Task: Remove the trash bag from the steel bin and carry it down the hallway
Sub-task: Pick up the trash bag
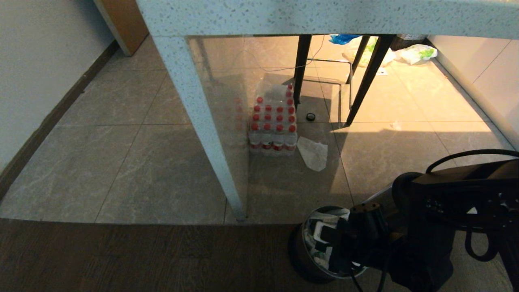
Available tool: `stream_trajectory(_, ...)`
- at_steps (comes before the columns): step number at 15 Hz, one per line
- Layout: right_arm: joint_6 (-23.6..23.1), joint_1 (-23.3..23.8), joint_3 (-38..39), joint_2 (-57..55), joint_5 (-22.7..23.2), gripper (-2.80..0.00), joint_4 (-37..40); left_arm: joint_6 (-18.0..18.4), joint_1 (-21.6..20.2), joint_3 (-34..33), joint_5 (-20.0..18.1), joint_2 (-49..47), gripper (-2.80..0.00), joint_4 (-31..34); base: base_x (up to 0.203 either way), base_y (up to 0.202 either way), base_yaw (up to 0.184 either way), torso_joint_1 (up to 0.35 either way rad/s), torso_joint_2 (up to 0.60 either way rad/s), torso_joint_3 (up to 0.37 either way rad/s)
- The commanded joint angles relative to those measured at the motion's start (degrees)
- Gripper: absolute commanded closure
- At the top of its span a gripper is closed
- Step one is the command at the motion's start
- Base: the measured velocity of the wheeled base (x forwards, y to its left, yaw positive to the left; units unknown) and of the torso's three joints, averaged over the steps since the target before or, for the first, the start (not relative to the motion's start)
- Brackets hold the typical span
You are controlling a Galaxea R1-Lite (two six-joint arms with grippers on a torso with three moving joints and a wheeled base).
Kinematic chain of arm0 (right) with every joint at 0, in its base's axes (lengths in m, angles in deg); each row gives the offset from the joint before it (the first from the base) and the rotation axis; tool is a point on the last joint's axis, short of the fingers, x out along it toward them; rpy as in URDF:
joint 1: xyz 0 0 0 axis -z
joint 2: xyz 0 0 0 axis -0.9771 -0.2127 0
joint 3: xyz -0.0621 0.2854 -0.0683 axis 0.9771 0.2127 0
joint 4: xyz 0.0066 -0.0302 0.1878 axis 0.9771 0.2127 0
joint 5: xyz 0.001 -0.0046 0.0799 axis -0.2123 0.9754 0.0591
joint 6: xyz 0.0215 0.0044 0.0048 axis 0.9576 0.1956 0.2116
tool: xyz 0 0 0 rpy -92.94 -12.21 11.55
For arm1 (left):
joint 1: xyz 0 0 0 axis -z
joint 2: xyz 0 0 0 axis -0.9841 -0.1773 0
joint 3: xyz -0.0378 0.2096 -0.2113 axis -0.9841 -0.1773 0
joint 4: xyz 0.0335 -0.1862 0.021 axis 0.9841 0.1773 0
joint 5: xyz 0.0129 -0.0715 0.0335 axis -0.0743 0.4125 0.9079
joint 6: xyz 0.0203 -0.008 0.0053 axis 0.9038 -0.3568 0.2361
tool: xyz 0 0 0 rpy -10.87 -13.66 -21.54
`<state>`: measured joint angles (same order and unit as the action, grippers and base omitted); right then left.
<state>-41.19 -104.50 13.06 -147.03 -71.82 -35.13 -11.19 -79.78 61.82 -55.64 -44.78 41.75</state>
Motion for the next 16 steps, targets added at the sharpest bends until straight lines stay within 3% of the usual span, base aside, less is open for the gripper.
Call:
stream_trajectory(1,-0.22,-0.02,-0.48,-1.30,0.56,-2.80,-0.24,-0.05,0.00,-0.07,0.06,0.00,0.00,-0.01,0.000,0.000,0.000,0.000,0.00,0.000)
stream_trajectory(6,-0.58,0.90,-2.32,-2.62,2.81,-2.80,-0.12,-0.05,0.00,-0.08,0.01,0.00,0.00,-0.01,0.000,0.000,0.000,0.000,0.00,0.000)
stream_trajectory(10,-4.79,4.28,-2.59,-2.62,3.28,-2.80,0.20,-0.05,0.00,-0.09,0.01,0.00,0.00,-0.01,0.000,0.000,0.000,0.000,0.00,0.000)
stream_trajectory(16,-4.72,5.34,-5.07,-4.63,4.00,-2.80,2.35,-0.05,0.00,0.00,0.01,0.00,0.00,-0.01,0.000,0.000,0.000,0.000,0.00,0.000)
